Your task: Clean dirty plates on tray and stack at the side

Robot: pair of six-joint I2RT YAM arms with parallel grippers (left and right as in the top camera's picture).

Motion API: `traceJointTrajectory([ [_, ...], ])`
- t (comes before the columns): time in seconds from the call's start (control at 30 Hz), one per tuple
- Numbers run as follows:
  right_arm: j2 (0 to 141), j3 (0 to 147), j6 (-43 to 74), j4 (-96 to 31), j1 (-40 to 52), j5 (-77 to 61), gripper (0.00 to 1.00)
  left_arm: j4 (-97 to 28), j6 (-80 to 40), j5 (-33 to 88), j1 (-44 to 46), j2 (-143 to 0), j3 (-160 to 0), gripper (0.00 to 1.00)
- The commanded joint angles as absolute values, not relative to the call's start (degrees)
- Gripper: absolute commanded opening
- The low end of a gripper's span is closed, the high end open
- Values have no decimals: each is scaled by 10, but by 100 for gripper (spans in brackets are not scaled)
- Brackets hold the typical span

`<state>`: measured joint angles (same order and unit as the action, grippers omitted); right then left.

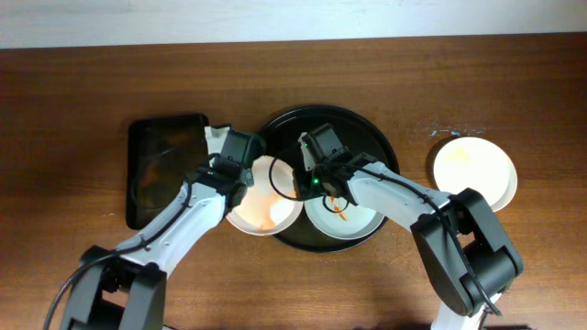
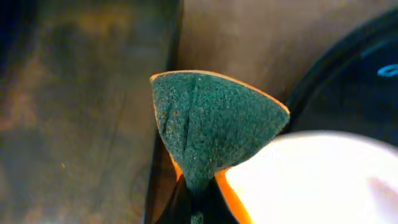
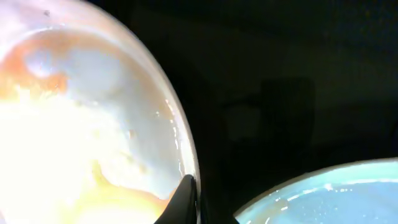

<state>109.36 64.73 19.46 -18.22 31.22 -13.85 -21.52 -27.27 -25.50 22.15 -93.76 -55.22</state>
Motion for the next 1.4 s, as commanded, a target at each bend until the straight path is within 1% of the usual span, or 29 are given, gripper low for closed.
traceJointTrajectory([
  [0.0, 1099, 649, 187, -187, 314, -129, 4, -210, -271, -286, 205, -882, -574, 0],
  [0.07, 1099, 649, 187, -187, 314, -129, 4, -235, -271, -283, 182, -846, -574, 0],
  [0.13, 1093, 650, 187, -190, 314, -113, 4, -306, -272, -283, 168, -816, -574, 0],
  [0.2, 1044, 661, 176, -219, 314, -47, 4, -378, -272, -267, 156, -802, -574, 0],
  [0.3, 966, 696, 165, -295, 303, 36, 4, -399, -272, -218, 131, -801, -574, 0],
  [0.4, 903, 704, 165, -353, 262, 120, 4, -403, -274, -216, 119, -801, -574, 0],
  [0.47, 861, 704, 166, -394, 199, 199, 4, -404, -274, -216, 119, -801, -574, 0],
  [0.53, 832, 704, 191, -436, 87, 273, 4, -404, -274, -216, 119, -801, -574, 0],
  [0.63, 835, 704, 205, -440, -32, 272, 4, -404, -274, -212, 119, -801, -574, 0],
  [0.67, 838, 704, 220, -442, -84, 261, 4, -404, -274, -202, 119, -801, -574, 0],
  [0.7, 840, 704, 228, -441, -140, 221, 4, -404, -274, -201, 119, -801, -574, 0],
  [0.77, 841, 704, 228, -440, -218, 135, 4, -404, -274, -201, 119, -801, -574, 0],
  [0.83, 841, 704, 223, -441, -264, 45, 4, -404, -274, -201, 119, -801, -574, 0],
  [0.87, 841, 704, 196, -440, -267, 1, 4, -404, -274, -201, 119, -801, -574, 0],
  [0.97, 841, 704, 168, -448, -239, -63, 4, -404, -274, -201, 119, -801, -574, 0],
  [1.03, 841, 704, 130, -448, -200, -56, 4, -404, -274, -201, 119, -801, -574, 0],
  [1.1, 841, 704, 93, -434, -130, -13, 4, -404, -274, -201, 119, -801, -574, 0],
  [1.2, 841, 704, 75, -379, 17, 153, 4, -404, -274, -201, 119, -801, -574, 0],
  [1.23, 841, 704, 57, -338, 86, 220, 4, -404, -274, -201, 119, -801, -574, 0],
  [1.33, 851, 704, 16, -272, 198, 318, 4, -404, -274, -201, 119, -801, -574, 0],
  [1.37, 872, 704, -16, -255, 236, 345, 4, -404, -274, -201, 119, -801, -574, 0],
])
